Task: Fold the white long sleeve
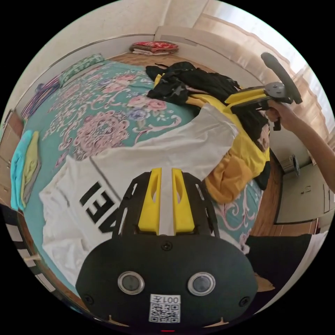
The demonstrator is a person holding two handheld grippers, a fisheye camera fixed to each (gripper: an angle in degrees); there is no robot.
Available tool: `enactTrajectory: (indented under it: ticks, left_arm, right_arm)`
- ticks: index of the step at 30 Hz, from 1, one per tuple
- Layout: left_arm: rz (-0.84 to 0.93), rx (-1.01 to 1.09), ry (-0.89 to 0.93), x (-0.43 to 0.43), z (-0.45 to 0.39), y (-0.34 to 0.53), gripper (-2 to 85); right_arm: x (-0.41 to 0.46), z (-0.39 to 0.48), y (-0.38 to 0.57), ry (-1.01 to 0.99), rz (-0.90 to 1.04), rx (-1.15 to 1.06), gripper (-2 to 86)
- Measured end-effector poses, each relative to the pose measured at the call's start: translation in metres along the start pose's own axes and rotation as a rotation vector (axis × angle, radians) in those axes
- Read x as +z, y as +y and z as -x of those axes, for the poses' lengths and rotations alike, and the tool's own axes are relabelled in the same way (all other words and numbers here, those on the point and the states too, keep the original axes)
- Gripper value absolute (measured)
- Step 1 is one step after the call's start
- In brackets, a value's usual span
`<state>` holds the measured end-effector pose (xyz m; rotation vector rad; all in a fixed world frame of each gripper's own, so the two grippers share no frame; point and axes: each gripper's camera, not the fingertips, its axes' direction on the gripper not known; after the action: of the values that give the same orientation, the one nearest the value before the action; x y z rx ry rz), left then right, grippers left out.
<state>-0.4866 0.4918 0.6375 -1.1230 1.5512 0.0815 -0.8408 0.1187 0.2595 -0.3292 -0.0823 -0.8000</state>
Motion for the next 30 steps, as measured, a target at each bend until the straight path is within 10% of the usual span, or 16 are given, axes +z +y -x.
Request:
enactTrajectory:
  ticks: [18, 30]
  left_arm:
    - [0.082, -0.123, -0.224, 0.074, 0.008, -0.104, -0.9]
    - [0.113, -0.125, -0.183, 0.078, 0.051, -0.136, -0.9]
  right_arm:
    - [0.03, -0.134, -0.072, -0.372, 0.387, -0.5, 2.5]
    - [-0.033, -0.224, -0.061, -0.585, 0.276, -0.252, 1.1]
